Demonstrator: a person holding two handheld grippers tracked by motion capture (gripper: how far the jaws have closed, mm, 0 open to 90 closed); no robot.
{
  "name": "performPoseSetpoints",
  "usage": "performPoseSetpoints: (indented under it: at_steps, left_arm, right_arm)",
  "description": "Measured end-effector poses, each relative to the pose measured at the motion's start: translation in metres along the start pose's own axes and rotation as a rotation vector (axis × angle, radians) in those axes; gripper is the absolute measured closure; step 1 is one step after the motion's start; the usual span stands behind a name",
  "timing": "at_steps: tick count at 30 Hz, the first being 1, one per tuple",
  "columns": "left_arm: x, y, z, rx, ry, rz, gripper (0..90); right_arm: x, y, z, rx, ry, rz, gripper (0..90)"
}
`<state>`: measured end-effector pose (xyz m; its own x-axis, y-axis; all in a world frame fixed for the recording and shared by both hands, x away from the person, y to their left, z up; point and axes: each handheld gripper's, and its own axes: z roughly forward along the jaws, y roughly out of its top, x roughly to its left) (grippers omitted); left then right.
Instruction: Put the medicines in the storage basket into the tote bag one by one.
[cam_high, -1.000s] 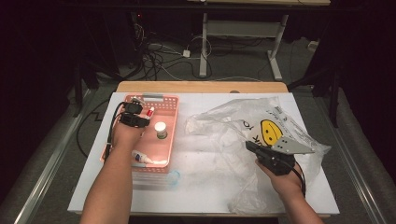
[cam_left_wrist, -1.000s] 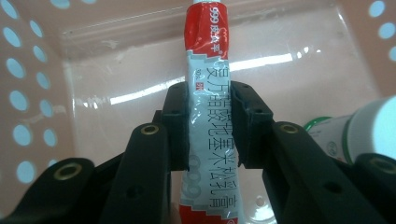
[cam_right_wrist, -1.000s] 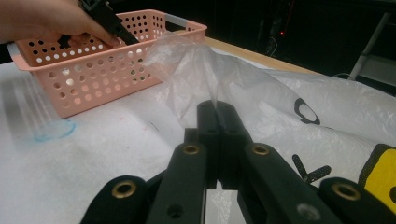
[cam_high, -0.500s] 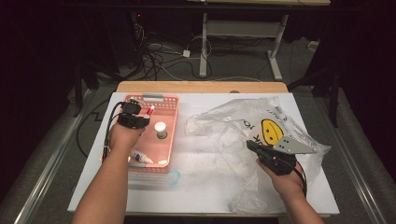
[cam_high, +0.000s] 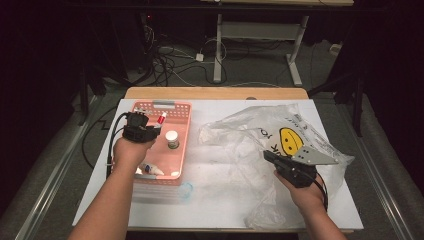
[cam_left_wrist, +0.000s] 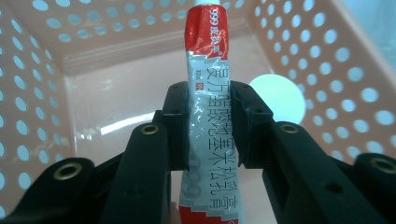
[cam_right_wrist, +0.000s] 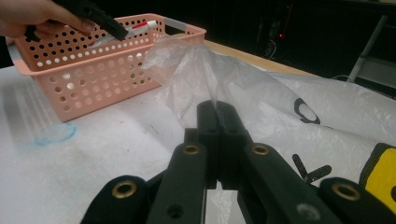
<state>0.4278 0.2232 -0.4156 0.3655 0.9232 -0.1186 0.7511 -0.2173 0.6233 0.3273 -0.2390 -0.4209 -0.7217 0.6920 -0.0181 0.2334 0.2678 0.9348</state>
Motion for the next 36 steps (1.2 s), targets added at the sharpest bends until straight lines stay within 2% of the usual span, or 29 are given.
performPoseSetpoints:
  at_steps: [4,10,12,18,23,26,30,33,36]
  left_arm:
    - [-0.005,-0.005,-0.008,-0.026,-0.011,0.022,67.7]
    - [-0.010,-0.017,-0.021,-0.076,-0.040,0.027,67.7]
    - [-0.013,-0.022,-0.025,-0.086,-0.046,0.044,67.8]
    - [-0.020,-0.038,-0.035,-0.131,-0.088,0.054,67.7]
    - [-0.028,-0.049,-0.043,-0.161,-0.088,0.075,67.7]
    - [-0.034,-0.055,-0.045,-0.165,-0.076,0.099,67.7]
    - [-0.039,-0.063,-0.045,-0.170,-0.086,0.115,67.8]
    - [-0.044,-0.068,-0.046,-0.181,-0.102,0.124,67.8]
    - [-0.049,-0.072,-0.047,-0.213,-0.137,0.122,67.7]
  right_arm:
    - [0.000,0.000,0.000,0.000,0.001,-0.001,90.0]
    - [0.000,0.000,0.000,0.000,0.002,-0.005,90.0]
    - [0.000,0.000,0.000,0.001,0.003,-0.007,90.0]
    - [0.002,0.000,0.000,0.005,0.005,-0.009,90.0]
    - [0.003,-0.001,0.000,0.009,0.005,-0.012,90.0]
    - [0.003,-0.001,0.000,0.009,0.005,-0.012,90.0]
    - [0.004,-0.001,0.000,0.009,0.006,-0.013,90.0]
    - [0.004,-0.001,0.000,0.013,0.008,-0.015,90.0]
    - [0.004,-0.002,0.001,0.013,0.008,-0.017,90.0]
